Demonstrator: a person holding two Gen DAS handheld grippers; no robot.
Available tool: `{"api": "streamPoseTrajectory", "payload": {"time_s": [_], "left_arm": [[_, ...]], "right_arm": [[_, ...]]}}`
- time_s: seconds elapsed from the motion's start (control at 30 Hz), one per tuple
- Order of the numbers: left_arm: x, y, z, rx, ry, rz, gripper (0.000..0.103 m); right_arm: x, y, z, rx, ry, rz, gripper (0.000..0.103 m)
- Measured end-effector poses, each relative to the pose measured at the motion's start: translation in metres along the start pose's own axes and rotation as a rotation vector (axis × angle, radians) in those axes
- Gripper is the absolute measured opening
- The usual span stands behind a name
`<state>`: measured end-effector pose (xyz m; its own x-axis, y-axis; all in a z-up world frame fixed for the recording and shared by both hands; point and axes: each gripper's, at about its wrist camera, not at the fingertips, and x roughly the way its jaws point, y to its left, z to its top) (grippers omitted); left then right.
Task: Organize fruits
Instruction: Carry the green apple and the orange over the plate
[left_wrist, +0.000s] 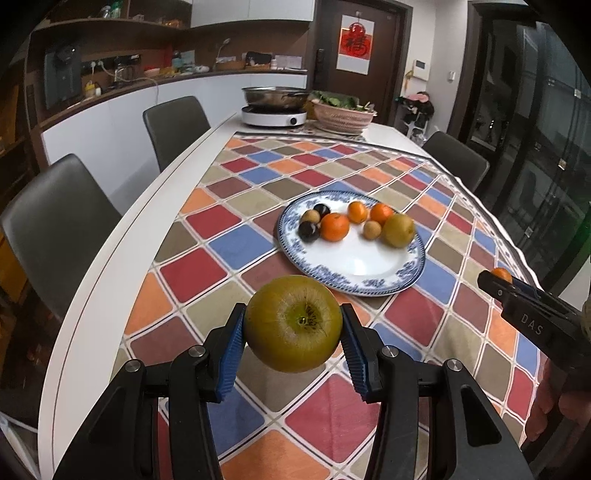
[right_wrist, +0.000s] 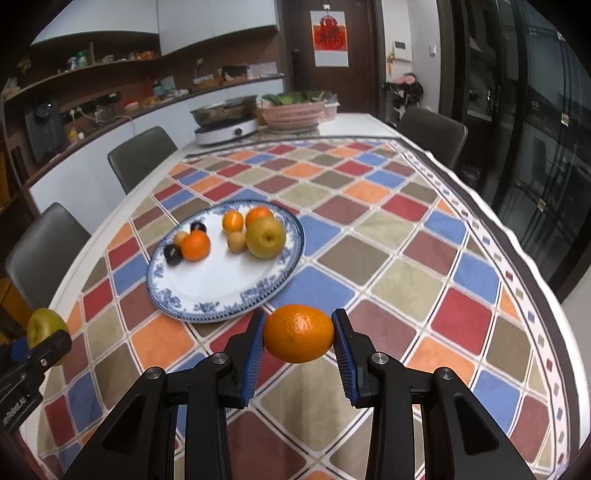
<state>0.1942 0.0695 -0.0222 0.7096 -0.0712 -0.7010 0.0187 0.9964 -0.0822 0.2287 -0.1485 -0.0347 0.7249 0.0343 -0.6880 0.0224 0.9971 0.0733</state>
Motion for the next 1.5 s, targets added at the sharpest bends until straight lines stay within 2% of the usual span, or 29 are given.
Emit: {"api": "streamPoseTrajectory", "payload": {"time_s": [0.57, 0.8, 1.13, 1.5], "left_arm": [[0.006, -0.021, 0.037, 0.069, -0.060, -0.122, 0.049], [0.021, -0.030, 0.053, 0.104, -0.057, -0.164, 0.049], [0.057, -0.036, 0.069, 0.126, -0.005, -0.199, 0.048], [0.101, -0.034, 0.074, 0.159, 0.051, -0.223, 0.048]], "right_arm": [[-0.019, 0.011, 0.039, -0.097, -0.099, 0.111, 0.037], [-0.005, 0.016, 0.051, -0.150, -0.088, 0.180, 0.037], [0.029, 0.027, 0.065, -0.195, -0.035, 0.267, 0.037], [0.075, 0.037, 0.069, -0.242, 0.053, 0.297, 0.037]]}}
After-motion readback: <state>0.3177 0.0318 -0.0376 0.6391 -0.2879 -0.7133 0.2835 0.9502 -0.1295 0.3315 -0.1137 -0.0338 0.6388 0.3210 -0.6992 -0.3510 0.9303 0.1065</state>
